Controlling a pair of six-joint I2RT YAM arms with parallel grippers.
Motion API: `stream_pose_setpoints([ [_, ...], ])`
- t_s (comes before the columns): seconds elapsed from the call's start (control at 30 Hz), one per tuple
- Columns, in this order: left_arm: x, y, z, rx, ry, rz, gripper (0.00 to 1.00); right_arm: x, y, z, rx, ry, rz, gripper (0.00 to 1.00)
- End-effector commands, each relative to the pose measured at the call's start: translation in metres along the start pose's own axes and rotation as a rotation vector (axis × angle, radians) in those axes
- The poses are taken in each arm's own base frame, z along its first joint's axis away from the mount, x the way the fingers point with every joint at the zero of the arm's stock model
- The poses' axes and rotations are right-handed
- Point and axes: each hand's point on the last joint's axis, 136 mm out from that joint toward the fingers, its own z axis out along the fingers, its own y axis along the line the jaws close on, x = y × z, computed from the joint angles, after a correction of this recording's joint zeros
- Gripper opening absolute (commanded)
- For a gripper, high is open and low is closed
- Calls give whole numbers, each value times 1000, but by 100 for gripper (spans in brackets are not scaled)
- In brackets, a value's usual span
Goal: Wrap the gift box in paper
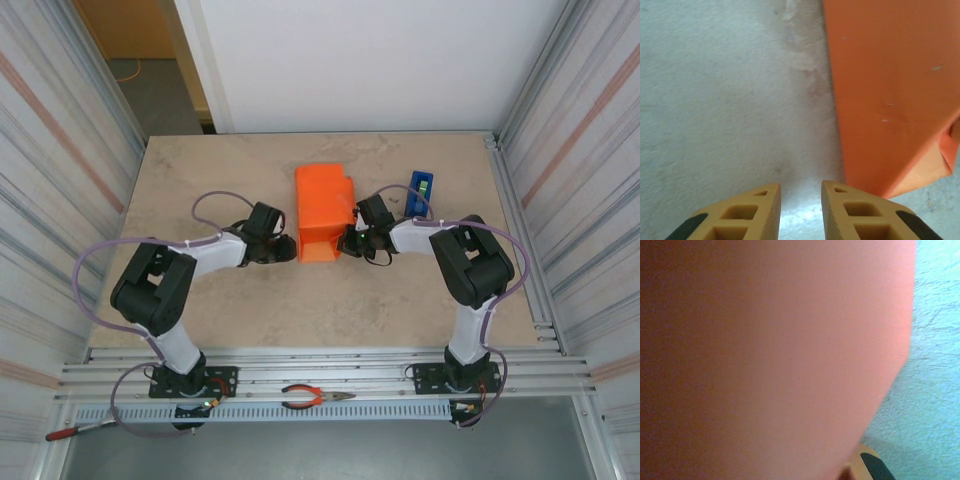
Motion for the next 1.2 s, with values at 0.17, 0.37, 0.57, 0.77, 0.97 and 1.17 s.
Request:
stream_pose_setpoints([
  [0.17,-1,-22,8,63,20,65,29,21,-18,15,54,78,6,0],
  [0.37,-7,-37,9,121,-13,93,29,24,-20,18,60,88,8,0],
  [0.57,-15,-48,8,165,-43,105,30,25,-21,19,66,92,8,0],
  [0.77,-19,-53,10,188,-56,117,30,28,-21,19,75,98,6,0],
  [0.97,-23,-30,-20,48,-99,38,39,29,-23,19,80,99,8,0],
  [1.17,-11,-14,-29,-58,-50,-23,47,30,-25,21,82,104,10,0],
])
